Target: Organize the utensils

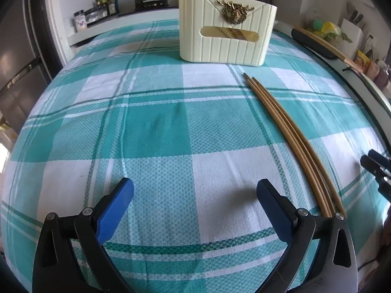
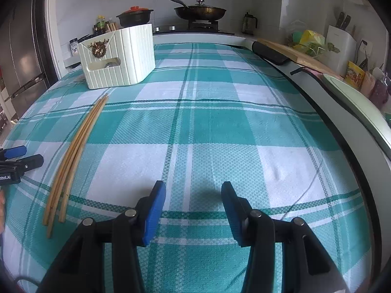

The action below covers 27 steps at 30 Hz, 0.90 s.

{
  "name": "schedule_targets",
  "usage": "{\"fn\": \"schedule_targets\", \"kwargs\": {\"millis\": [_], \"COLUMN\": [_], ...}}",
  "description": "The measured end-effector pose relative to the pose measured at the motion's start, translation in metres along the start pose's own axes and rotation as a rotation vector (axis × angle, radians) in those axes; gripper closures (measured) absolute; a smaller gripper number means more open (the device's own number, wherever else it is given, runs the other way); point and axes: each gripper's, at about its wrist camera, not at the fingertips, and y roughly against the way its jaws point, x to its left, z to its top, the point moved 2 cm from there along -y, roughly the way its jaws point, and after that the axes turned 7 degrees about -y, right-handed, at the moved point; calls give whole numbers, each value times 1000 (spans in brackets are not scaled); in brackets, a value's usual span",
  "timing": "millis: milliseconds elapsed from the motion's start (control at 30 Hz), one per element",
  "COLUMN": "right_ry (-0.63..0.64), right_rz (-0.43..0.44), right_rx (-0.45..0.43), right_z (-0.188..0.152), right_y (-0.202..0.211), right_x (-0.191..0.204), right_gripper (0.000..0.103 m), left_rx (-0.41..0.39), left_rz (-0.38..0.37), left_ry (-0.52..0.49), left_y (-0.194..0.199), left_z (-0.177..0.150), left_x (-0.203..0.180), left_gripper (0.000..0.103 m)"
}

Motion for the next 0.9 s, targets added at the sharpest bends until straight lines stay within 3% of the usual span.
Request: {"fn": "schedule_targets", "kwargs": {"millis": [200, 500, 900], "right_ry": [-4, -15, -15], "right_rz": [-2, 6, 8], "right_rx": [-8, -25, -23], "right_z": [0, 1, 1], "right_y": [1, 5, 4], "right_x": [-1, -3, -2], "right_gripper": [55, 55, 55], "left_rx": [-4, 21, 29], "left_rz": [-128, -16, -20], "left_ry": [51, -63, -33], "left_y": [6, -14, -18], "left_z": [16, 28, 25], "left_x": [-26, -67, -54], "left_gripper": [2, 2, 5]}}
